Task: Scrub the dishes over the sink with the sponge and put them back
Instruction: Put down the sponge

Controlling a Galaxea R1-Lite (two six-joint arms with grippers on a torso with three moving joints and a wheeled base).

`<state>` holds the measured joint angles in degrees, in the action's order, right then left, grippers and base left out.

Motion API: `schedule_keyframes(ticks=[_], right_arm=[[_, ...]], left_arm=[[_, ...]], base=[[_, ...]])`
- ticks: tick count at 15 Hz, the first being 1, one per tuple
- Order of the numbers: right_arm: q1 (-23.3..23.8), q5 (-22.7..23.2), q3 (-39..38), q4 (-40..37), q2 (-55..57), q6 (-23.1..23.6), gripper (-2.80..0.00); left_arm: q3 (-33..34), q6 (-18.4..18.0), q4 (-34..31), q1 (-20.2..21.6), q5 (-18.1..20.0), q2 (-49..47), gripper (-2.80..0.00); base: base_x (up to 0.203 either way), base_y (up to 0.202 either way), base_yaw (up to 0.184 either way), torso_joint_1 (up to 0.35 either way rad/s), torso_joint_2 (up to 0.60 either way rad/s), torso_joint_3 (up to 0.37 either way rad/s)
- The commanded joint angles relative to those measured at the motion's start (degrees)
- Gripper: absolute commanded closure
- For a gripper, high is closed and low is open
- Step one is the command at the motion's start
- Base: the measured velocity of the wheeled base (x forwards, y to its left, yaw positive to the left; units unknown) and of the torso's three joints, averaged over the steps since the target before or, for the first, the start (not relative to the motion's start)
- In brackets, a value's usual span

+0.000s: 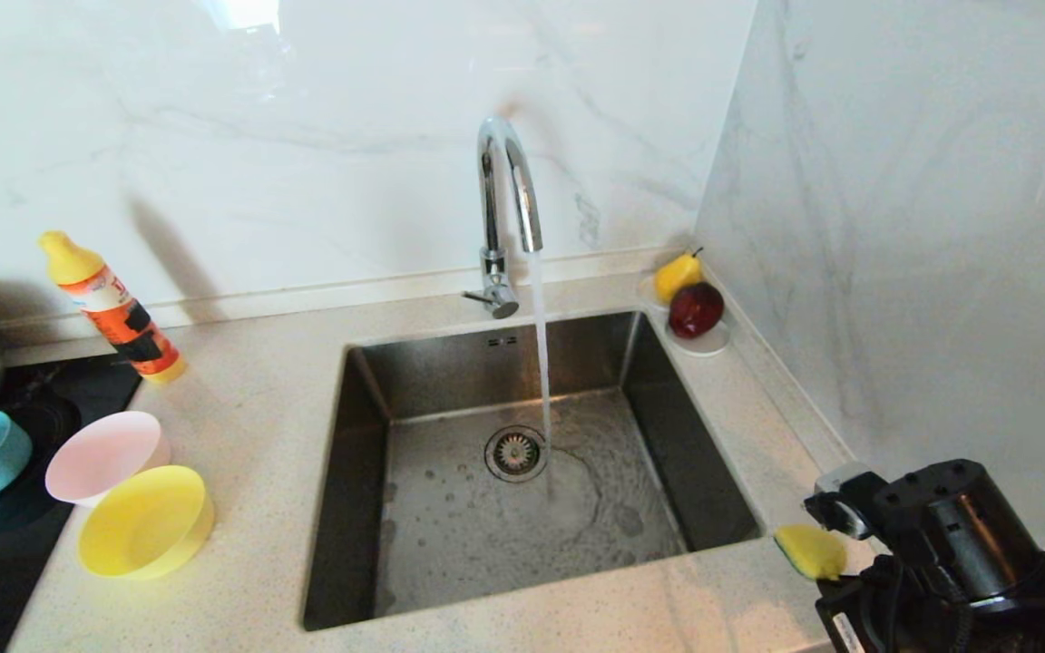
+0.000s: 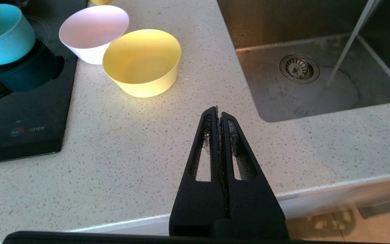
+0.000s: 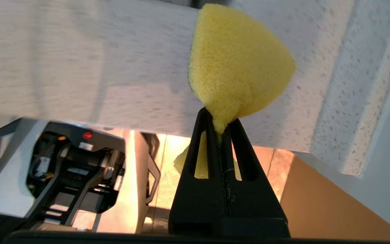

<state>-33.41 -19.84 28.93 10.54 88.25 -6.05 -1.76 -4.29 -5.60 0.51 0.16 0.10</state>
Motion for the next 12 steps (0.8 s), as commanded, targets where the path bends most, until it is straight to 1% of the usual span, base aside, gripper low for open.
schedule_keyframes(ticks=[1,3,6,11,12], right_arm=[[1.5,-0.1,-0.9,0.9,2.4,0.2,0.00],[3.4,-0.1,-0.9,2.3,4.2,0.2,0.00],[3.9,-0.1,-1.0,5.6,6.9,1.0,0.00],[5.9,-0.2,-2.9,14.6,12.4,2.1,0.00],[7.4,-0.1,-2.5,16.0,13.6,2.5,0.00]], left_arm=[[0.0,0.0,0.0,0.0,0.0,-0.2,0.00],[0.0,0.0,0.0,0.0,0.0,-0.2,0.00],[0.0,0.0,0.0,0.0,0.0,-0.2,0.00],[0.0,0.0,0.0,0.0,0.1,-0.2,0.00],[0.0,0.0,0.0,0.0,0.0,-0.2,0.00]], base=[[0.000,0.000,0.000,0.000,0.00,0.000],[0.000,0.000,0.000,0.000,0.00,0.000],[0.000,0.000,0.000,0.000,0.00,0.000],[0.000,0.000,0.000,0.000,0.00,0.000],[0.000,0.000,0.000,0.000,0.00,0.000]])
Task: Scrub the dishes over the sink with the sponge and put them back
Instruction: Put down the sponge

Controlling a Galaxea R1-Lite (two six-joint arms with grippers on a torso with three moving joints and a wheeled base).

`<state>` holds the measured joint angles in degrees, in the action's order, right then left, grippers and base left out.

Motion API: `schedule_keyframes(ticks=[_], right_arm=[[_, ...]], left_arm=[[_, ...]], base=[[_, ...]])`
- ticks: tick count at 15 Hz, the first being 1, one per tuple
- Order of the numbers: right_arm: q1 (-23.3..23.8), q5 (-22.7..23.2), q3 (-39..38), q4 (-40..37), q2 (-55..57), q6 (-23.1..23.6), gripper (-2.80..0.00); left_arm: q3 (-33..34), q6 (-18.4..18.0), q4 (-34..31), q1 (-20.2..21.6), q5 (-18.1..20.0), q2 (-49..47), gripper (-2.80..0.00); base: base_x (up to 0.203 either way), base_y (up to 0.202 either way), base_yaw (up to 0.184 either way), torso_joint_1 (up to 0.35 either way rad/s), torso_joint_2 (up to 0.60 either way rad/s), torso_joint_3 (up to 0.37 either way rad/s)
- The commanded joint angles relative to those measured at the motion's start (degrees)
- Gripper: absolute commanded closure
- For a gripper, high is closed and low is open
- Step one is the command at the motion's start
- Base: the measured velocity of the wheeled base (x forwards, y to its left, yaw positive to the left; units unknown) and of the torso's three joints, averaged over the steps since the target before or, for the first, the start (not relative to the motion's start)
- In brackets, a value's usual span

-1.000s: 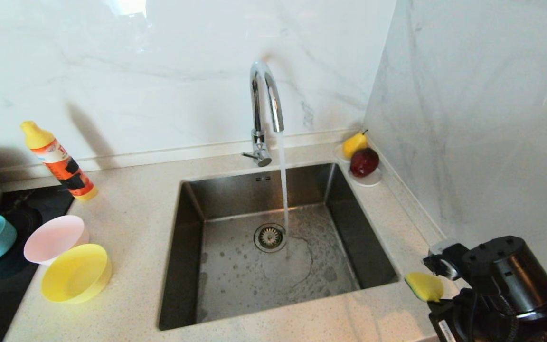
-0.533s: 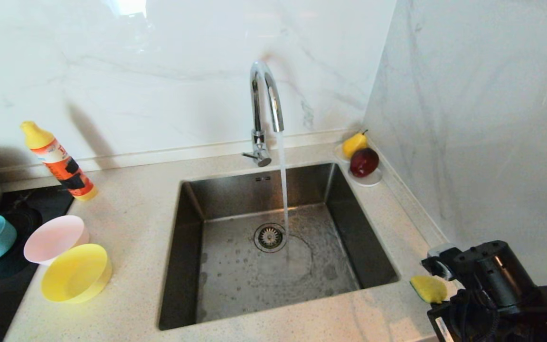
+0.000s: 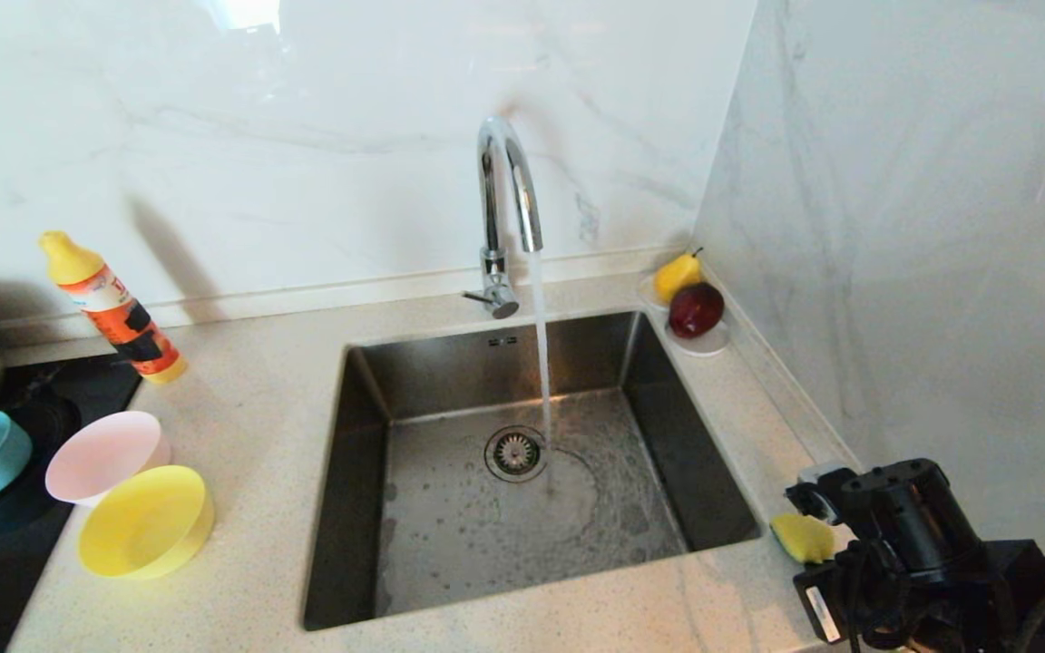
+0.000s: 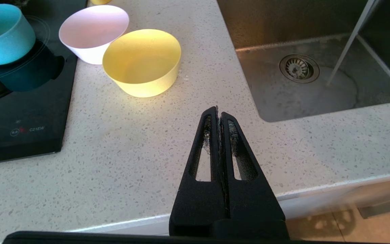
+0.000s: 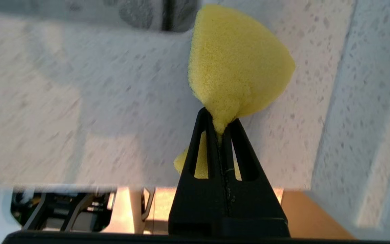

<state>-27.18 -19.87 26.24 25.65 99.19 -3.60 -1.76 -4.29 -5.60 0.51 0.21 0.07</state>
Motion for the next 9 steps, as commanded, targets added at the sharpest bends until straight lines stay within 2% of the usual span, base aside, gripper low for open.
schedule_keyframes(ticks=[1,9], right_arm=[[2.0,-0.1,0.8,1.9,3.4,1.1,0.00],[4.3,0.0,6.2,2.3,4.6,3.2,0.00]], left_arm=[[0.0,0.0,0.0,0.0,0.0,-0.2,0.00],[0.0,0.0,0.0,0.0,0.0,-0.2,0.00]], base=[[0.000,0.000,0.000,0.000,0.00,0.000],[0.000,0.000,0.000,0.000,0.00,0.000]])
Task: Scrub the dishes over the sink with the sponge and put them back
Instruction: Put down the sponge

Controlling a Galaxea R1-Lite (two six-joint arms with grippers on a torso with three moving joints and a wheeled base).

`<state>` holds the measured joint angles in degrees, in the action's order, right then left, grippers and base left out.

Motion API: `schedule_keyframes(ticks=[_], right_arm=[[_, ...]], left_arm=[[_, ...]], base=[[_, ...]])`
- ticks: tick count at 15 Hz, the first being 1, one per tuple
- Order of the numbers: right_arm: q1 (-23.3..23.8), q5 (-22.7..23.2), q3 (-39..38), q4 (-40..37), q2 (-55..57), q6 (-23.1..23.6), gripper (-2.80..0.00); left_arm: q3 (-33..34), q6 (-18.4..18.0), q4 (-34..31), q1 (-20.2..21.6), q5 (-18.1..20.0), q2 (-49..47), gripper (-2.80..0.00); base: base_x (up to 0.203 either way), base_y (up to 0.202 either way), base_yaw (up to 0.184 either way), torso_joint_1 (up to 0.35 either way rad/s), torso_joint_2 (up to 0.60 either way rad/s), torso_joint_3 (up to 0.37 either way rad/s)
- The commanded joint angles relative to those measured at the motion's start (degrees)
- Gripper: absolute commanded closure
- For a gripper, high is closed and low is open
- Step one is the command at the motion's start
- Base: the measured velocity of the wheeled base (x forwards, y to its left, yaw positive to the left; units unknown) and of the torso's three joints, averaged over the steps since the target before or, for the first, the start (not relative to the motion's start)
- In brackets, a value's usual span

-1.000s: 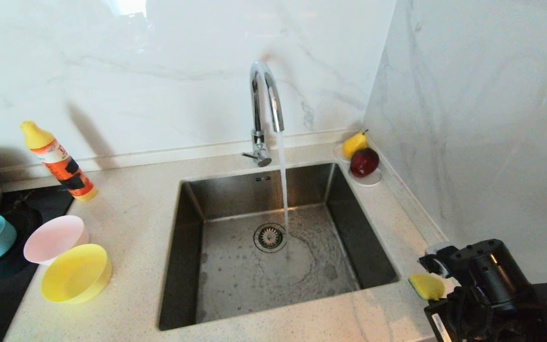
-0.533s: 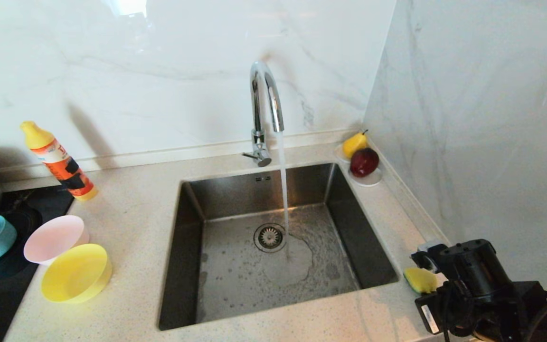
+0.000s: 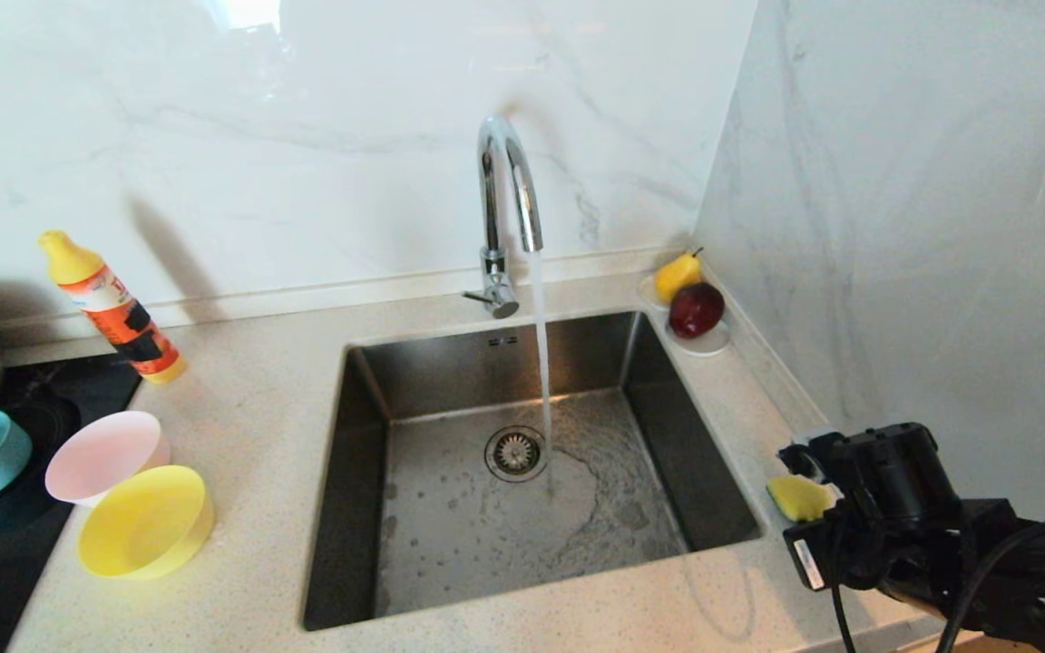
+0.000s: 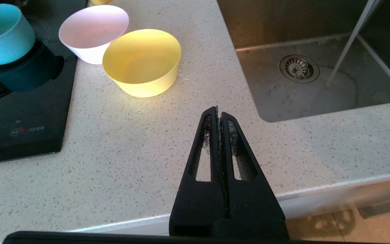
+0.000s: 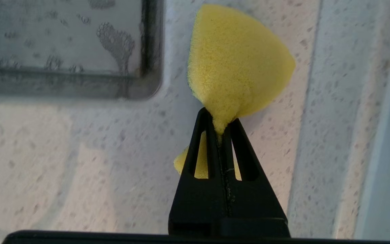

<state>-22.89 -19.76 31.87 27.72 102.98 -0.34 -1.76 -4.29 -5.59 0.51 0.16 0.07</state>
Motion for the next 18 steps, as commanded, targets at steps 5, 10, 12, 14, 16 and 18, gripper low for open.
schedule_keyframes(ticks=[5,10,12,14,16,18], right_arm=[[0.6,-0.2,2.2,0.1,2.0,0.1,0.00],[0.7,-0.2,2.4,0.2,2.5,0.1,0.00],[0.7,-0.2,2.3,0.1,2.2,0.2,0.00],[0.7,-0.2,2.3,0.1,2.1,0.3,-2.80],[0.7,-0.2,1.9,0.1,2.1,0.3,-2.80],[0.7,-0.1,1.8,0.1,1.9,0.3,-2.80]], left_arm=[[0.0,0.0,0.0,0.0,0.0,-0.2,0.00],[0.0,0.0,0.0,0.0,0.0,-0.2,0.00],[0.0,0.0,0.0,0.0,0.0,-0.2,0.00],[0.0,0.0,0.0,0.0,0.0,-0.2,0.00],[0.0,0.0,0.0,0.0,0.0,-0.2,0.00],[0.0,0.0,0.0,0.0,0.0,-0.2,0.00]], base=[[0.000,0.000,0.000,0.000,0.00,0.000],[0.000,0.000,0.000,0.000,0.00,0.000],[0.000,0.000,0.000,0.000,0.00,0.000],[0.000,0.000,0.000,0.000,0.00,0.000],[0.000,0.000,0.000,0.000,0.00,0.000],[0.000,0.000,0.000,0.000,0.00,0.000]])
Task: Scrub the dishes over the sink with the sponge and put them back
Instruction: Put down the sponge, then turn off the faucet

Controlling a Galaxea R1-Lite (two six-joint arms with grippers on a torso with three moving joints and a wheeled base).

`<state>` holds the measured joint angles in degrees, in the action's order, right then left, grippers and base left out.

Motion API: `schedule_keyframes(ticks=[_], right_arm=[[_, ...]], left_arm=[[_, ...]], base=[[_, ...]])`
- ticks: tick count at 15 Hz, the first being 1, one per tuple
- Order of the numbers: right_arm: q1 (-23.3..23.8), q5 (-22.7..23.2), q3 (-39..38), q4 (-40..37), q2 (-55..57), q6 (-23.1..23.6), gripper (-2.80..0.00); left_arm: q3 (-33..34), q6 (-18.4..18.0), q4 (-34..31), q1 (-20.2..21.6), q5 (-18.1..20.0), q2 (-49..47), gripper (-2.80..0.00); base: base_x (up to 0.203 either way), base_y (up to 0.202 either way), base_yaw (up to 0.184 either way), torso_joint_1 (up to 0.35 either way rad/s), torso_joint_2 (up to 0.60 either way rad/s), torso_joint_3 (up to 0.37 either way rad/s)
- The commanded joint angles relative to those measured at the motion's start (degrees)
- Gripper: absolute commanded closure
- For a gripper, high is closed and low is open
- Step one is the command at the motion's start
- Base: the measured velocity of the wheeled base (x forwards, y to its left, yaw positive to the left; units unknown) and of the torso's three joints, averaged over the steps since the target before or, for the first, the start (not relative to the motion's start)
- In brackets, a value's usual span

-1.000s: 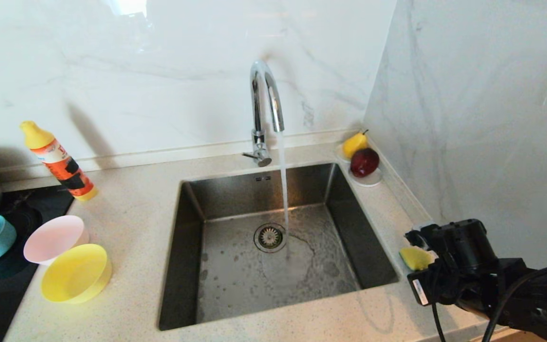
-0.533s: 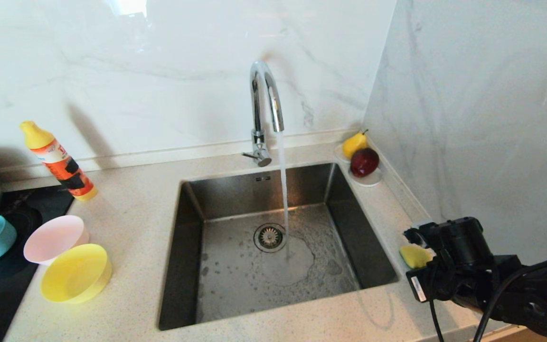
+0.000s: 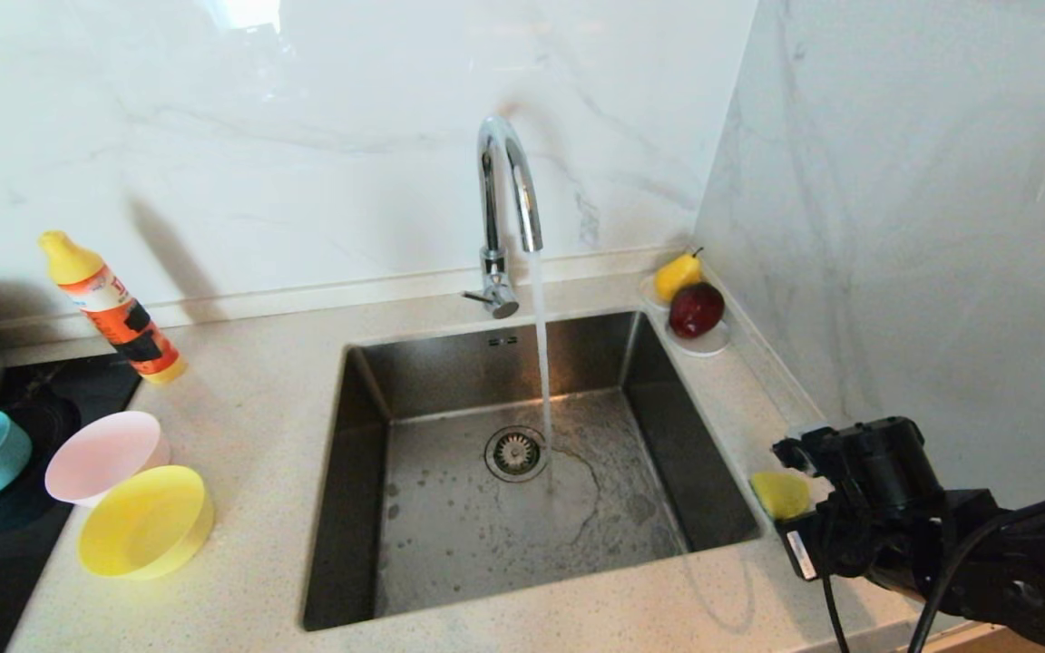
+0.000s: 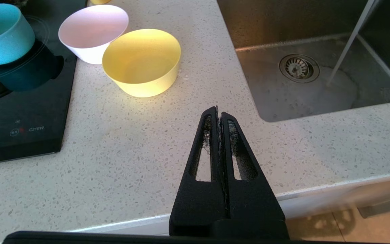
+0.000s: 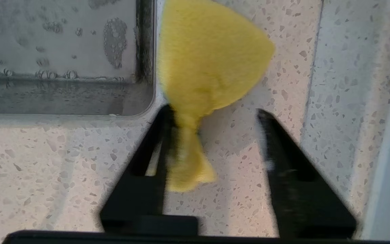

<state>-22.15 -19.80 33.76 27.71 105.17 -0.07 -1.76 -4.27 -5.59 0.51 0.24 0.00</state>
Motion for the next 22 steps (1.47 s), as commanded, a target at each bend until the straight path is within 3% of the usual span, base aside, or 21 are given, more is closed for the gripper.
schedule_keyframes(ticks=[1,12,13,16,22], right_arm=[[0.0,-0.1,0.0,0.2,-0.3,0.1,-2.80],[-0.6,-0.5,1.0,0.2,-3.0,-0.8,-2.80],[-0.7,-0.3,0.6,0.2,-4.1,-0.6,0.00],[-0.9,0.0,0.9,0.2,-5.8,-0.6,0.00],[-2.7,5.1,0.0,0.2,-13.6,-1.1,0.00]], left_arm=[[0.0,0.0,0.0,0.0,-0.1,-0.1,0.00],[0.0,0.0,0.0,0.0,0.0,-0.1,0.00],[0.0,0.0,0.0,0.0,0.0,-0.1,0.00],[0.0,0.0,0.0,0.0,-0.1,-0.1,0.00],[0.0,0.0,0.0,0.0,-0.1,-0.1,0.00]], base=[[0.000,0.000,0.000,0.000,0.00,0.000],[0.000,0.000,0.000,0.000,0.00,0.000],[0.000,0.000,0.000,0.000,0.00,0.000],[0.000,0.000,0.000,0.000,0.00,0.000],[0.000,0.000,0.000,0.000,0.00,0.000]])
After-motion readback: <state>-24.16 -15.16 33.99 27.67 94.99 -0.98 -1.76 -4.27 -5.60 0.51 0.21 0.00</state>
